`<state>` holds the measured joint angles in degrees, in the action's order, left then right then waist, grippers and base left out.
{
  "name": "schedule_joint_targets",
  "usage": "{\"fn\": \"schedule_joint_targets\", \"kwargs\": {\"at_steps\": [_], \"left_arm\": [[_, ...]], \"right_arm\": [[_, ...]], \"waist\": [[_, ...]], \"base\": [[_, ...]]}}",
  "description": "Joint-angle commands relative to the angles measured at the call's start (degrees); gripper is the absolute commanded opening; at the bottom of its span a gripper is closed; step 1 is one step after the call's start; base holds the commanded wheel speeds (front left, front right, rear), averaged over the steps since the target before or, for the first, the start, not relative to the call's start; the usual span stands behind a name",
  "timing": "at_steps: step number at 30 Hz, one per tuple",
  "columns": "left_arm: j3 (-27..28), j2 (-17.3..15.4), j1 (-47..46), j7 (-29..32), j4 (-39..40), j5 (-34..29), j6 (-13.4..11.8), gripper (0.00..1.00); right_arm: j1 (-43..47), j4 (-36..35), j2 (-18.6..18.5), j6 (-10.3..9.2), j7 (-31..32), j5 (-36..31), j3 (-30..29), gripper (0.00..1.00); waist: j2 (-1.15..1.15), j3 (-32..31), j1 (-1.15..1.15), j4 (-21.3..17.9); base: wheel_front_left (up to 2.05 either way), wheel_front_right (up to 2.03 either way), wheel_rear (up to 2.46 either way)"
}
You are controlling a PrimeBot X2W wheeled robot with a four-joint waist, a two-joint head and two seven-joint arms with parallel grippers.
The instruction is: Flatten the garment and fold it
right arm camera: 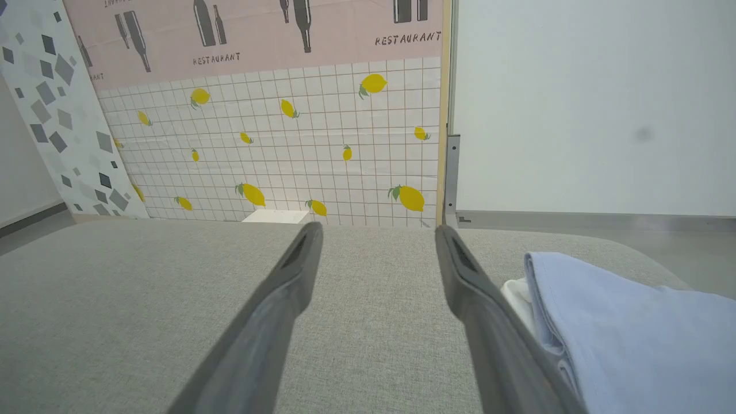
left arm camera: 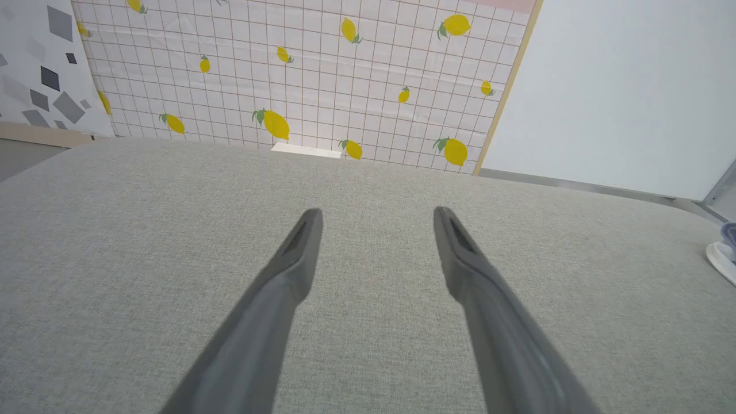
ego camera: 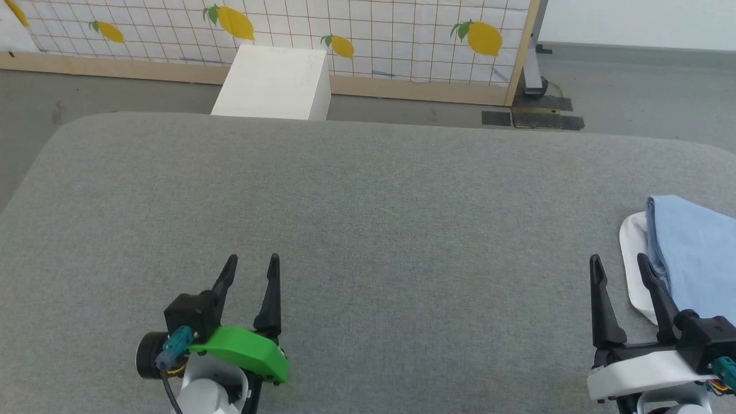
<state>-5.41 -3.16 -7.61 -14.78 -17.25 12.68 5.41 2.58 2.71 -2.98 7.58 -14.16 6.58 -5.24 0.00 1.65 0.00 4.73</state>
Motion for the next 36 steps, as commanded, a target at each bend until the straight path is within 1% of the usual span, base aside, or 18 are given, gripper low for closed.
{"fn": "schedule_joint_targets", "kwargs": {"at_steps": [1, 2, 10, 36], "left_arm": [[-0.15, 0.27, 0.18, -0.22, -0.26, 0.35, -0.29, 1.0], [-0.1, 0.0, 0.0, 0.01, -0.21, 0.03, 0.0, 0.0], [-0.08, -0.01, 0.01, 0.13, -0.15, -0.05, -0.01, 0.0], [1.06, 0.05, 1.58, 3.17, 3.45, -2.66, -1.13, 0.0]], "right_arm": [[0.05, 0.26, 0.1, -0.09, -0.38, 0.42, 0.1, 1.0], [0.0, 0.17, 0.0, 0.0, 0.01, 0.07, 0.05, 0.0], [-0.01, 0.13, -0.01, 0.0, 0.09, 0.03, 0.01, 0.0], [-0.54, -0.46, 0.01, -0.02, 3.0, -1.34, 1.09, 0.0]], "waist": [[0.0, -0.1, 0.0, 0.0], [0.0, -0.09, 0.0, 0.0], [0.0, -0.11, 0.0, -0.03], [0.0, -0.42, 0.0, -1.0]], "base": [[0.0, 0.0, 0.0], [0.0, 0.0, 0.0], [0.0, 0.0, 0.0], [0.0, 0.0, 0.0]]}}
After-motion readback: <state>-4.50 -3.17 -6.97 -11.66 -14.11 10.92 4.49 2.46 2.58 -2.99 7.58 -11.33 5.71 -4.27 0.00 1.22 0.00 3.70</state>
